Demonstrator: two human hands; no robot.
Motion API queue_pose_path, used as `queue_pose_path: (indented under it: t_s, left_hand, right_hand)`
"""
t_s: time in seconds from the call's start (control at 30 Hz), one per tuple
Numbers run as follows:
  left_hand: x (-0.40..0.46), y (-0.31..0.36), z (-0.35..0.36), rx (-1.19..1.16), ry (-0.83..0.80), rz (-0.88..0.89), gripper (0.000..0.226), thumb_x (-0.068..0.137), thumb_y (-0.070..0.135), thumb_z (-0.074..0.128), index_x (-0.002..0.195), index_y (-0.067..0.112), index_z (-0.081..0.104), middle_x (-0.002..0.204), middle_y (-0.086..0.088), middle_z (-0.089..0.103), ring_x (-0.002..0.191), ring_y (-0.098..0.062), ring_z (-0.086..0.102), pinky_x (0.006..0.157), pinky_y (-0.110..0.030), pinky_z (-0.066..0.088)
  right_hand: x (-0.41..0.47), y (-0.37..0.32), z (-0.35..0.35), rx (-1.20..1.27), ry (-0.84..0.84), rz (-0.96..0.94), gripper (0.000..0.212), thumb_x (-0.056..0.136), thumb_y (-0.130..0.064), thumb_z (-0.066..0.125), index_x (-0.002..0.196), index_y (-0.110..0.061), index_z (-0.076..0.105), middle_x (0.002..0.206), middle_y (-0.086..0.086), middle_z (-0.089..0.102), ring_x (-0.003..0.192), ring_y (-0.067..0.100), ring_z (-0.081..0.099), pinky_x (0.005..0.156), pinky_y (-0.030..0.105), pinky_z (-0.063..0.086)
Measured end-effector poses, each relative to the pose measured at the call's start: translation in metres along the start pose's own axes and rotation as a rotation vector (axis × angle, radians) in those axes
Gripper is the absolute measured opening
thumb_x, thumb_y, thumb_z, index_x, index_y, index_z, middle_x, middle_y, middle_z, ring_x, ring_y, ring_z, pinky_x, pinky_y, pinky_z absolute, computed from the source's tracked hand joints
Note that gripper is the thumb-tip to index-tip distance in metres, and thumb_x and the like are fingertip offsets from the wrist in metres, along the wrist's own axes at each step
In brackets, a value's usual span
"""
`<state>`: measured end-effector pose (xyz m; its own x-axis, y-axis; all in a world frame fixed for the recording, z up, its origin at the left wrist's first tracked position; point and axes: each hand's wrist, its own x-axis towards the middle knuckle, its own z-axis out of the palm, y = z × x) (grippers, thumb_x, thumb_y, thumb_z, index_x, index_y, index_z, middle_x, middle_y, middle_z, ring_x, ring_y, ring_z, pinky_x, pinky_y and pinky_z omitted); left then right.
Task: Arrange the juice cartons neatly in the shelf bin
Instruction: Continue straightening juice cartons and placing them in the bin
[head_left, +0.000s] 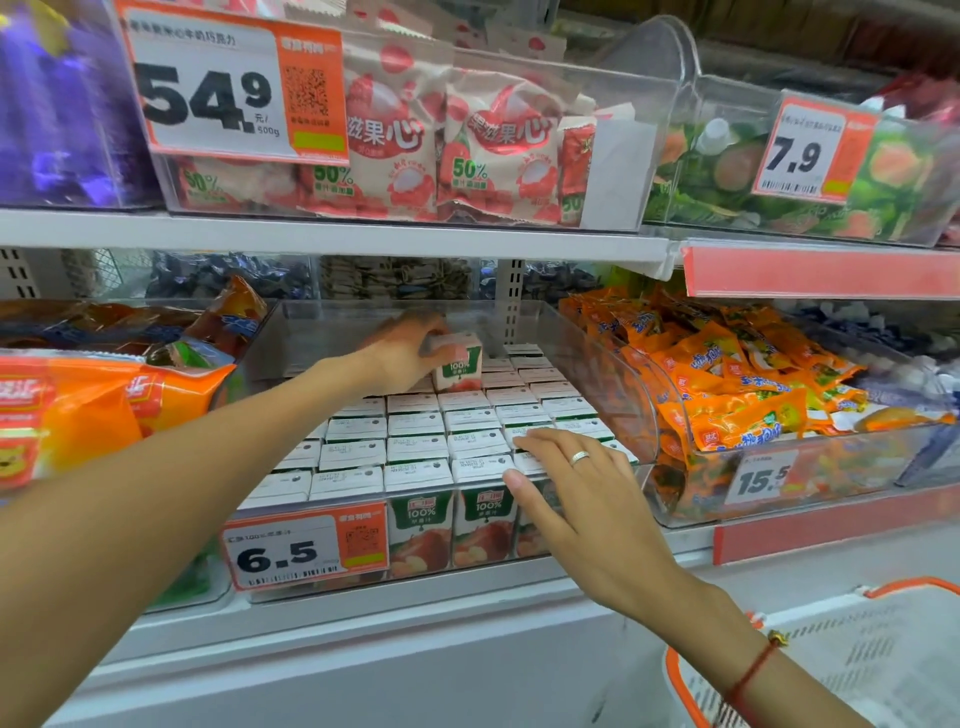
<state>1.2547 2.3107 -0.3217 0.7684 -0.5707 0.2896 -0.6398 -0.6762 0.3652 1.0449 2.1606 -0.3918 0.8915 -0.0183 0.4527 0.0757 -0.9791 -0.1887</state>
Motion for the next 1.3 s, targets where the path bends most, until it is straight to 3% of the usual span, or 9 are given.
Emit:
queue_pose_path:
  t_s: [0.2,0.3,0.37,0.5,0.6,0.83,1.03,1.13,1.3]
  left_hand:
    - [-0.048,0.02,-0.014,-0.363,0.359,-0.034,0.036,0.096,0.038,0.056,0.125,0.016,0.055,0.104,0.005,0.062,0.096,-0.016,0.062,0.08,-0.033,0.05]
    - [-0.087,0.041,-0.018,-0.593,0.447,-0.075,0.038,0.097,0.038,0.054,0.124,0.012,0.057,0.11,-0.001,0.067,0.096,-0.017,0.064,0.083,-0.036,0.053]
    - [-0.12,0.055,-0.018,-0.773,0.47,-0.099,0.032,0.098,0.036,0.052,0.118,0.013,0.059,0.105,-0.005,0.068,0.096,-0.017,0.065,0.081,-0.033,0.057]
    - [-0.178,0.074,-0.024,-0.985,0.415,-0.19,0.019,0.098,0.039,0.05,0.101,0.025,0.062,0.1,0.001,0.068,0.086,-0.003,0.064,0.06,-0.007,0.049]
    - [-0.21,0.077,-0.03,-0.98,0.323,-0.237,0.025,0.095,0.04,0.053,0.102,0.02,0.067,0.103,0.0,0.07,0.091,-0.004,0.065,0.075,-0.016,0.051]
    - [-0.248,0.068,-0.026,-0.95,0.141,-0.321,0.022,0.084,0.05,0.059,0.098,0.035,0.065,0.11,0.005,0.069,0.107,-0.009,0.062,0.097,-0.036,0.051]
    - [-0.252,0.053,-0.022,-1.138,0.068,-0.351,0.031,0.072,0.051,0.07,0.097,0.033,0.068,0.097,0.013,0.074,0.088,0.0,0.07,0.069,-0.017,0.057]
    - [-0.253,0.047,-0.021,-1.089,-0.014,-0.331,0.024,0.079,0.041,0.072,0.101,0.036,0.068,0.105,0.01,0.073,0.095,-0.003,0.07,0.079,-0.024,0.058]
    - [-0.253,0.043,-0.02,-1.093,0.011,-0.31,0.018,0.081,0.037,0.072,0.097,0.04,0.064,0.101,0.014,0.071,0.088,0.004,0.069,0.065,-0.014,0.054]
  right_hand:
    - [0.004,-0.002,-0.014,0.101,-0.121,0.049,0.058,0.096,-0.06,0.029,0.142,-0.027,0.043,0.148,-0.01,0.042,0.139,0.011,0.031,0.111,0.028,0.016]
    - [0.001,-0.015,-0.03,0.232,-0.1,0.113,0.058,0.097,-0.048,0.047,0.146,-0.02,0.037,0.155,-0.002,0.033,0.145,0.016,0.023,0.118,0.037,0.02]
    - [-0.005,-0.032,-0.039,0.314,-0.02,0.115,0.053,0.099,-0.042,0.047,0.146,-0.019,0.036,0.154,-0.002,0.032,0.144,0.014,0.022,0.117,0.03,0.019]
    - [-0.024,-0.078,-0.055,0.702,-0.012,0.225,0.035,0.103,-0.041,0.032,0.133,-0.032,0.048,0.134,-0.015,0.048,0.126,-0.004,0.04,0.1,0.011,0.029]
    - [-0.037,-0.103,-0.056,0.949,-0.116,0.304,0.029,0.102,-0.046,0.034,0.109,-0.036,0.059,0.103,-0.023,0.062,0.09,-0.02,0.055,0.071,-0.003,0.037]
    - [-0.05,-0.118,-0.044,0.988,-0.218,0.293,0.027,0.093,-0.053,0.052,0.101,-0.032,0.067,0.1,-0.01,0.071,0.096,0.003,0.066,0.094,0.029,0.053]
    - [-0.046,-0.118,-0.036,1.014,-0.218,0.315,0.032,0.091,-0.058,0.051,0.103,-0.033,0.068,0.101,-0.012,0.072,0.094,0.001,0.067,0.083,0.02,0.055]
    - [-0.044,-0.118,-0.035,1.054,-0.225,0.342,0.021,0.091,-0.055,0.051,0.094,-0.041,0.067,0.094,-0.018,0.072,0.088,-0.006,0.067,0.067,0.008,0.051]
    - [-0.042,-0.111,-0.031,1.094,-0.308,0.361,0.033,0.092,-0.053,0.052,0.117,-0.035,0.064,0.112,-0.012,0.07,0.105,0.004,0.065,0.093,0.028,0.053]
